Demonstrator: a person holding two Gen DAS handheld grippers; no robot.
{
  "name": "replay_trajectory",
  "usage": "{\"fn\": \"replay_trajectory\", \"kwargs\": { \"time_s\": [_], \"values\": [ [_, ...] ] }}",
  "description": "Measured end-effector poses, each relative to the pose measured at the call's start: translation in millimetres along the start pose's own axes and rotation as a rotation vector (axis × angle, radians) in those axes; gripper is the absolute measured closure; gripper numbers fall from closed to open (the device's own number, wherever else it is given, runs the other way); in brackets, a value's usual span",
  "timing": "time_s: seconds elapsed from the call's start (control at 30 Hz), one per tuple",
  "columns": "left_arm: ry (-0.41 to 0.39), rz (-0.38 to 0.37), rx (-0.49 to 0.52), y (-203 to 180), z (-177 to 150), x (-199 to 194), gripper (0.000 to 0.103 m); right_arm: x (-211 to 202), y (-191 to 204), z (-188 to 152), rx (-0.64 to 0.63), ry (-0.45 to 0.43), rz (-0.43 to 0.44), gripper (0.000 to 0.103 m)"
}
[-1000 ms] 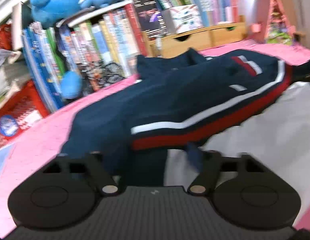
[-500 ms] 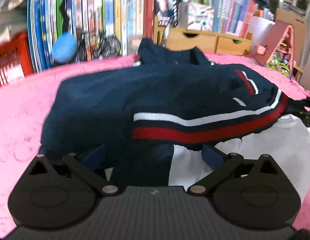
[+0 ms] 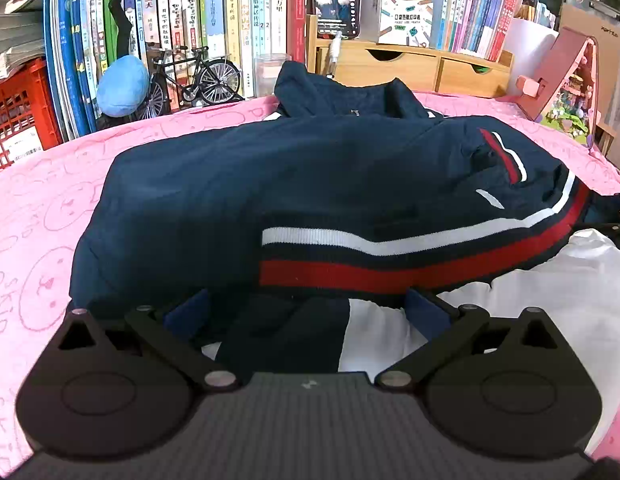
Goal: Fold clothes
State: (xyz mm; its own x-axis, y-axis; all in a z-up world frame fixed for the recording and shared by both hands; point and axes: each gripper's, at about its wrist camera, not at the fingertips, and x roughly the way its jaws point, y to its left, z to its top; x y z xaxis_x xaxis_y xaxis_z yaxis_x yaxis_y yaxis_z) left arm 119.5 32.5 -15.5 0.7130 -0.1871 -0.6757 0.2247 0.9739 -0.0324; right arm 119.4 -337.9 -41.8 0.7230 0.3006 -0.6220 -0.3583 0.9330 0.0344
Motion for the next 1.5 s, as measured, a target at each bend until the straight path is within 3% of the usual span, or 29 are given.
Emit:
{"fn": "replay_trajectory", "kwargs": {
  "time_s": [0.23,0.4,0.5,0.63,0.67,0.7,0.77,0.8,0.83,0.87,0.93,0.97,1.0,1.2,1.37,1.5],
  "values": [
    [-0.017,0.015,0.040,-5.9,3.0,-4.7,0.000,-0.1,2.0,0.4,-0.004,-0.003,-0.004,0.008],
    [-0.084,-0.082,0.103,0.6,15.8,-16.0,0.000,-4.2,3.7,13.9,-0.112,0.011,0.058,0.008],
    [0.051,-0.185,0.071,5.7,15.7,8.9,0.000,-0.3,0.2,16.2,-0.120,0.033,0.093,0.008],
    [-0.017,-0.148,0.159,-9.2,2.5,11.4,0.000,4.7,-4.6,5.9,-0.073,-0.001,0.107,0.014],
    [-0.020,-0.147,0.151,-9.5,1.9,10.7,0.000,3.9,-4.5,4.6,-0.069,-0.009,0.104,0.019],
    [-0.026,-0.151,0.149,-10.0,1.4,8.4,0.005,0.9,-4.0,4.7,-0.061,-0.016,0.098,0.031],
    [-0.052,-0.145,0.159,-12.4,-0.7,-2.5,0.021,-8.1,-2.3,5.4,-0.045,-0.036,0.077,0.049],
    [-0.073,-0.125,0.182,-16.6,-2.0,-9.4,0.032,-14.2,-1.3,6.0,-0.039,-0.049,0.062,0.061],
    [-0.098,-0.101,0.210,-21.8,-3.4,-16.7,0.044,-22.3,-1.0,6.7,-0.040,-0.072,0.049,0.067],
    [-0.122,-0.076,0.239,-27.0,-4.9,-24.1,0.049,-30.1,-1.1,7.9,-0.033,-0.092,0.055,0.071],
    [-0.167,-0.014,0.271,-34.5,-9.2,-37.0,0.072,-45.5,-1.2,10.2,-0.020,-0.131,0.064,0.078],
    [-0.182,0.012,0.270,-37.4,-9.0,-41.1,0.072,-50.6,0.2,11.2,-0.019,-0.145,0.060,0.085],
    [-0.194,0.022,0.253,-38.2,-8.0,-45.4,0.075,-55.5,3.8,13.5,-0.029,-0.162,0.057,0.087],
    [-0.302,0.054,0.148,-29.5,7.9,-81.3,0.079,-90.3,25.0,31.5,-0.076,-0.302,0.065,0.087],
    [-0.385,0.169,0.153,-15.5,57.0,-84.4,0.078,-87.6,37.0,82.7,-0.122,-0.410,0.046,0.087],
    [-0.299,0.262,0.097,-1.5,97.0,-32.9,0.071,-33.2,39.7,124.3,-0.078,-0.409,0.024,0.086]
  ]
}}
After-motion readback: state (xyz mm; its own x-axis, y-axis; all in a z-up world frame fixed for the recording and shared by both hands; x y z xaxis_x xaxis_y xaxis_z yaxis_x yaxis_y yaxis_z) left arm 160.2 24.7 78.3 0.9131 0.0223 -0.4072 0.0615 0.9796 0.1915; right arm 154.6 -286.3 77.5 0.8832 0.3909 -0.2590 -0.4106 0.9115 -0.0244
